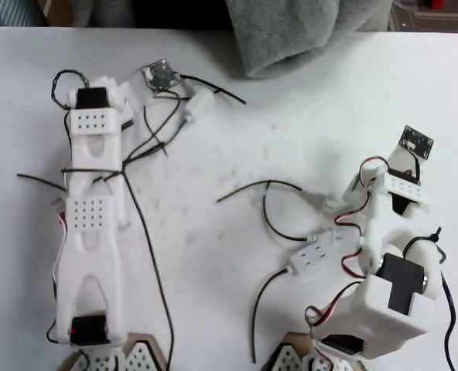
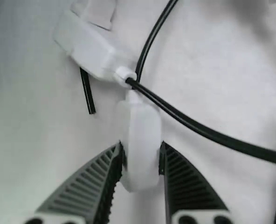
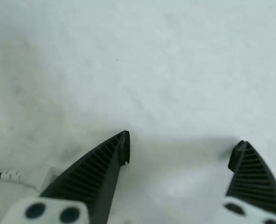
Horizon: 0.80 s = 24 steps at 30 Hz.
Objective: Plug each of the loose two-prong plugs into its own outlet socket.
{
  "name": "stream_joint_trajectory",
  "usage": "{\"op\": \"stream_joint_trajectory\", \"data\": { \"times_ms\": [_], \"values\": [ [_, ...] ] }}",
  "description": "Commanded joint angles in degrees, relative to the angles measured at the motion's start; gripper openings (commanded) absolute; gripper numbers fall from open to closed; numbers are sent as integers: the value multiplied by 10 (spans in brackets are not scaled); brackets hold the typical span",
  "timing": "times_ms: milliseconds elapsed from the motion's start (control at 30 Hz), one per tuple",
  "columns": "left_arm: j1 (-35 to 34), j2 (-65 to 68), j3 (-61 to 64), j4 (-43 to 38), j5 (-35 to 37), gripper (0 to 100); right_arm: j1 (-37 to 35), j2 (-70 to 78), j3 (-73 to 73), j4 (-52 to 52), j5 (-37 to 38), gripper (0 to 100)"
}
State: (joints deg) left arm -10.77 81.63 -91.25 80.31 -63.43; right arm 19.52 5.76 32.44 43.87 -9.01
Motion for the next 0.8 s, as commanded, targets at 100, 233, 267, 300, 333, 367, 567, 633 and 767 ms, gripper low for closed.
{"op": "stream_joint_trajectory", "data": {
  "times_ms": [100, 233, 267, 300, 333, 367, 567, 633, 767],
  "values": [
    [-27, 2, -9, -13, -4, 168, -2, -24, -4, -7, 4, 342],
    [-29, 7, -5, -13, -6, 233, -2, -24, -4, -7, 4, 342],
    [-29, 7, -5, -15, -6, 218, -1, -24, -4, -7, 4, 342],
    [-28, 7, -5, -16, -7, 197, -1, -24, -4, -7, 4, 342],
    [-26, 7, -5, -16, -7, 168, -1, -24, -4, -7, 4, 342],
    [-25, 7, -5, -17, -7, 135, -1, -24, -4, -7, 4, 342],
    [-22, 4, -5, -18, -7, 24, -1, -24, -3, -7, 4, 342],
    [-21, 1, -11, 9, -7, 21, -1, -24, -3, -7, 4, 342],
    [-14, -24, -40, 97, -7, 21, -1, -24, -3, -7, 4, 342]
  ]
}}
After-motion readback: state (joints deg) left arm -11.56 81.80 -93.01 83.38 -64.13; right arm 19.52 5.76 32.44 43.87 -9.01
